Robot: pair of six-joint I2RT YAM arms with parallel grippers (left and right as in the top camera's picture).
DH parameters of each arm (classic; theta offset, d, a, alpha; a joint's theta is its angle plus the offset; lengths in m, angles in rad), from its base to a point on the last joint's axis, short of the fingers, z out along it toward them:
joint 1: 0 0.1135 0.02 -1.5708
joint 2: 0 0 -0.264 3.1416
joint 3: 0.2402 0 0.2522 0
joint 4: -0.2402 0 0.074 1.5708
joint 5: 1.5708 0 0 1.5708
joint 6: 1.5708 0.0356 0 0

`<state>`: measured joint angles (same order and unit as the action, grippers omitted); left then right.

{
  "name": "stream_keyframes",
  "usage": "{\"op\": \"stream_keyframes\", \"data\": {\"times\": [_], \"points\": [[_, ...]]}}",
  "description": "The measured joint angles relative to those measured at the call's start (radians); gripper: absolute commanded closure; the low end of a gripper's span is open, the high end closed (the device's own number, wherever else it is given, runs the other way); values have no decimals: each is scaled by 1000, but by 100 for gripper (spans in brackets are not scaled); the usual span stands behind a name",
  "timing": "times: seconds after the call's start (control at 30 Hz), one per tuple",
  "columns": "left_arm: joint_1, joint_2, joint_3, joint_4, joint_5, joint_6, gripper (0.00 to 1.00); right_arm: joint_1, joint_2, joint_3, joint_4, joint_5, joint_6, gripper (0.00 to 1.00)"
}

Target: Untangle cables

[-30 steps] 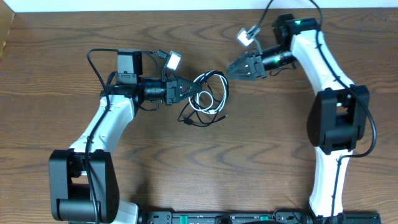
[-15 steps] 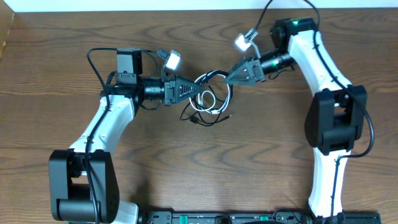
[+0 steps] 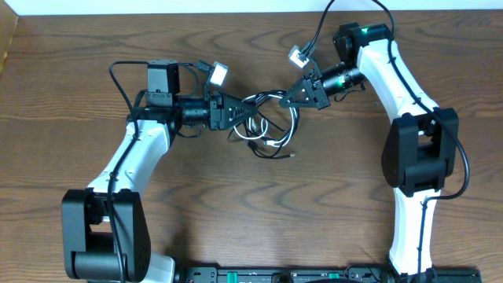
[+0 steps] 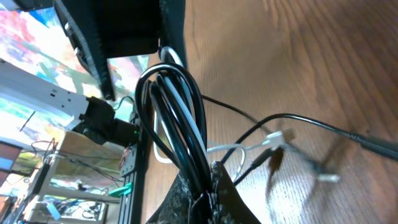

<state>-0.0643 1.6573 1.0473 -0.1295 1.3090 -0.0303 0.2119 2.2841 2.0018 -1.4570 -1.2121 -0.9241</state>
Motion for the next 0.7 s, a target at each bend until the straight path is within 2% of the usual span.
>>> {"op": "stream_keyframes", "data": {"times": [0.07,0.23,0.37,0.53,0.7], "points": [[2,0,0,0,-34,-45,44,-10,0,0,0,0,1,99],[4,-2,0,-1,-95,-131,44,-32,0,0,5,-1,8,99],[0,-39,0,-36,-253,-210,44,-33,0,0,8,0,10,99],[-48,-185,0,-77,-510,-274,61,-33,0,0,36,2,26,99],[-168,-328,0,-105,-711,-299,62,-33,0,0,146,16,137,99]]}}
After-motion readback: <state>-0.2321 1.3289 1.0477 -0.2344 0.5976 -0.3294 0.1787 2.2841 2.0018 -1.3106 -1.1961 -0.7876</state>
